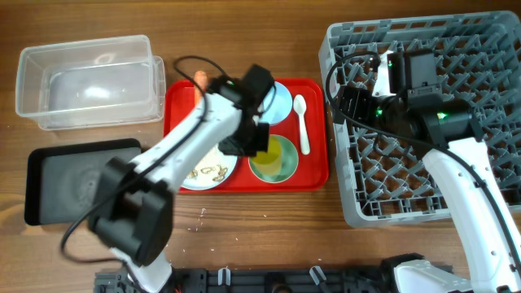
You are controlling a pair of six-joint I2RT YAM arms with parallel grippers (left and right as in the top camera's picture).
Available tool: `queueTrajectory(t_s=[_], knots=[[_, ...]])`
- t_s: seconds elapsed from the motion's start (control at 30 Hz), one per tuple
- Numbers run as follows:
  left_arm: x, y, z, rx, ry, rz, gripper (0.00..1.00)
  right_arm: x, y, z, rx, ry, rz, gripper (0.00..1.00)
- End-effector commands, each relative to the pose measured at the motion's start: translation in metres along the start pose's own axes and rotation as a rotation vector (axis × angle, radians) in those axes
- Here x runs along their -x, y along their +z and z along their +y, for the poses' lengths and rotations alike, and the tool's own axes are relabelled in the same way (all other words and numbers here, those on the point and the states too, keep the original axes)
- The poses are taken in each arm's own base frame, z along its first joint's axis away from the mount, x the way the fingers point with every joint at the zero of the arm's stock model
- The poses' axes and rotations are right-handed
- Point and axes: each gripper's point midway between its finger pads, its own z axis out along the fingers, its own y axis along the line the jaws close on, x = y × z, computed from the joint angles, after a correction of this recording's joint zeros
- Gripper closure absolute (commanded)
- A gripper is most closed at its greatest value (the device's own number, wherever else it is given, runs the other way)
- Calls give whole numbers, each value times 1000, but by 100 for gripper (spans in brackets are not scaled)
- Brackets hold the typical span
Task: Sort waste into correct bins and load items into the dishwasher rack
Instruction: 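Reach left gripper to the yellow cup and lift it from the tray, then pass the yellow cup from the left gripper to the right gripper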
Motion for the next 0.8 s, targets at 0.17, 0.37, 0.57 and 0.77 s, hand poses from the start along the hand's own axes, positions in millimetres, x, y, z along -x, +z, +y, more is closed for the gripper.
queueTrajectory(t_s=[0.17, 0.37, 0.57, 0.77], knots=[[23, -160, -34, -701, 138, -284, 96, -7, -28, 91, 550, -302, 14, 6], [12, -200, -40, -1002, 152, -238, 96, -4, -98, 158, 1087, -523, -96, 10], [6, -212, -48, -1087, 183, -219, 96, -9, -120, 179, 1222, -613, -123, 10], [1, -234, -57, -1210, 267, -230, 96, -14, -110, 187, 1193, -587, -86, 14]])
